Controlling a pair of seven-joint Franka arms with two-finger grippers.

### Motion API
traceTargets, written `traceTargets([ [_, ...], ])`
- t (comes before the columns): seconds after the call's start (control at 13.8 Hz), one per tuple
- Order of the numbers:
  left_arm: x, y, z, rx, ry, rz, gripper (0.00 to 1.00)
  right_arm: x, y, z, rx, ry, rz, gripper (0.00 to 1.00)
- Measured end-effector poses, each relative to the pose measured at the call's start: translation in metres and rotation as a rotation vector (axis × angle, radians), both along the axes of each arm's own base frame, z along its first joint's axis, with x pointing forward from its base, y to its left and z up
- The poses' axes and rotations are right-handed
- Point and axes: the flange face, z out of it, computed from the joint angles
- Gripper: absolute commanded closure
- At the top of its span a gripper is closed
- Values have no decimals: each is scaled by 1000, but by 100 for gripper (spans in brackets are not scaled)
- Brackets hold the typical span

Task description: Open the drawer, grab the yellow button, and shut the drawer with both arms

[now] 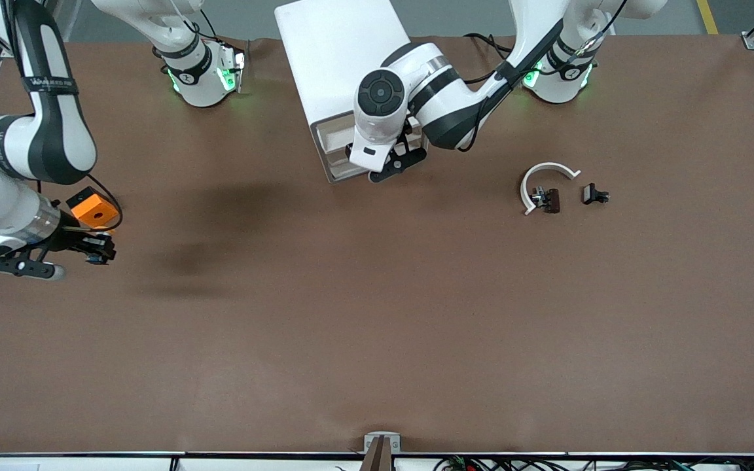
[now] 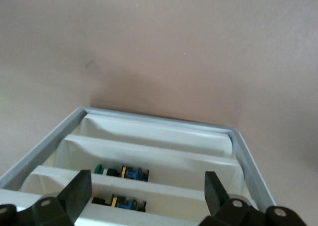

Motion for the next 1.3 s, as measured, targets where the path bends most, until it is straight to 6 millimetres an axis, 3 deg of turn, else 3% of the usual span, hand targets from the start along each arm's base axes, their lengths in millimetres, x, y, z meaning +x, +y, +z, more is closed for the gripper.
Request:
traceTargets([
  [0.22,-11,-7,-1,-4,24,7,0,2,-29,-39,-9,1,-30,100],
  [0.51,-17,-10,-3,-13,53,16,0,4,-47,-85,-19,8,-32,100],
  [1.08,-20,-13,-2,-31,92,38,0,-11,-47,-157,-45,-45,9,100],
  [1.3,-20,-12,-2,-33,94,40,0,-14,-47,-173,-48,-44,17,100],
])
